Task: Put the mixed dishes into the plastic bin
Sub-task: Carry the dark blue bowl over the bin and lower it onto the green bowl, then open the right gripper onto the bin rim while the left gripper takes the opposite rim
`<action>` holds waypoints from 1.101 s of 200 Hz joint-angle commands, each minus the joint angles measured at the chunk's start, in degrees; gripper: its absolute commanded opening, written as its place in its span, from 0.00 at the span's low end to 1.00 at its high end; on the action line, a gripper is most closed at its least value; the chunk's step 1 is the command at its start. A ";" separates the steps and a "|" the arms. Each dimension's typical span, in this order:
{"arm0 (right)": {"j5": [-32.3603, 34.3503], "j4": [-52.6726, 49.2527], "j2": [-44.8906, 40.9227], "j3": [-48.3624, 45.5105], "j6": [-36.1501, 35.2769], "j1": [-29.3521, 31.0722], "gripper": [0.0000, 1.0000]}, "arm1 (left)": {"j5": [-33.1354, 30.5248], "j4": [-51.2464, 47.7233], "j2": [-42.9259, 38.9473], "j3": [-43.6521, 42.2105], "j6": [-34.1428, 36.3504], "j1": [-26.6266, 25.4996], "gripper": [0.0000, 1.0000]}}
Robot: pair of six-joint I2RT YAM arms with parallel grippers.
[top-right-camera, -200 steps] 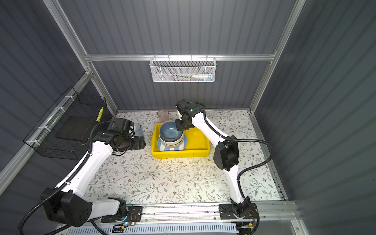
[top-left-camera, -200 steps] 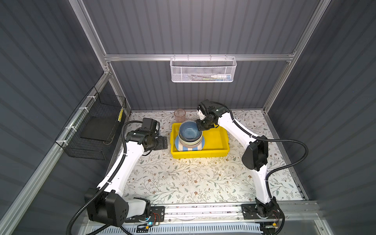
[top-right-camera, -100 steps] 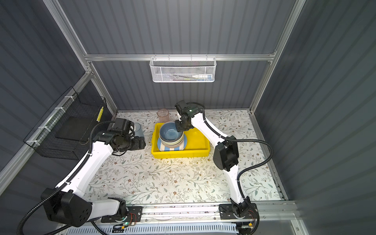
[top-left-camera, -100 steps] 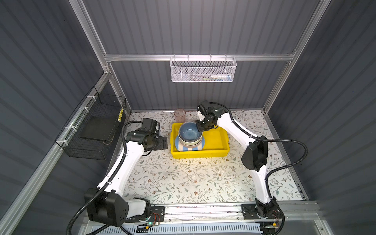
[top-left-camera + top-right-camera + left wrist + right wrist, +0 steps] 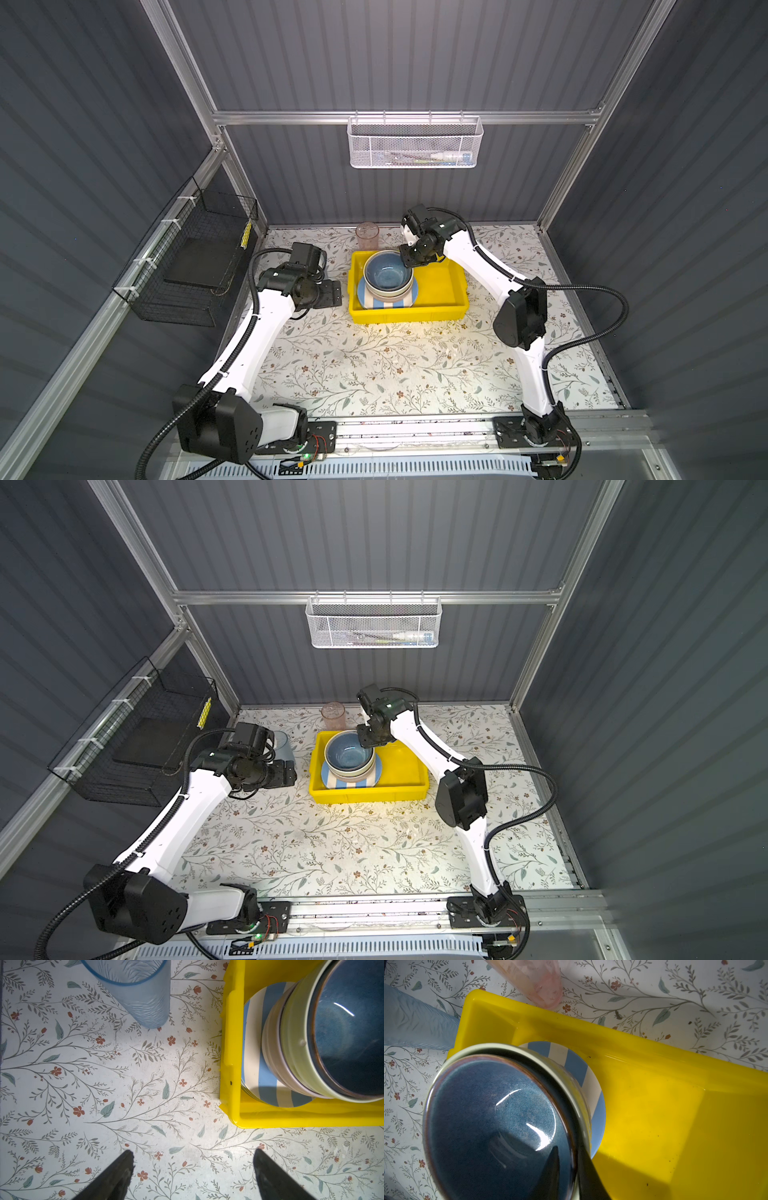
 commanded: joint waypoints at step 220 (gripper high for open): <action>-3.91 14.23 -38.24 -47.29 2.42 -15.91 0.62 | 8.99 6.74 8.83 -0.97 1.99 0.38 0.75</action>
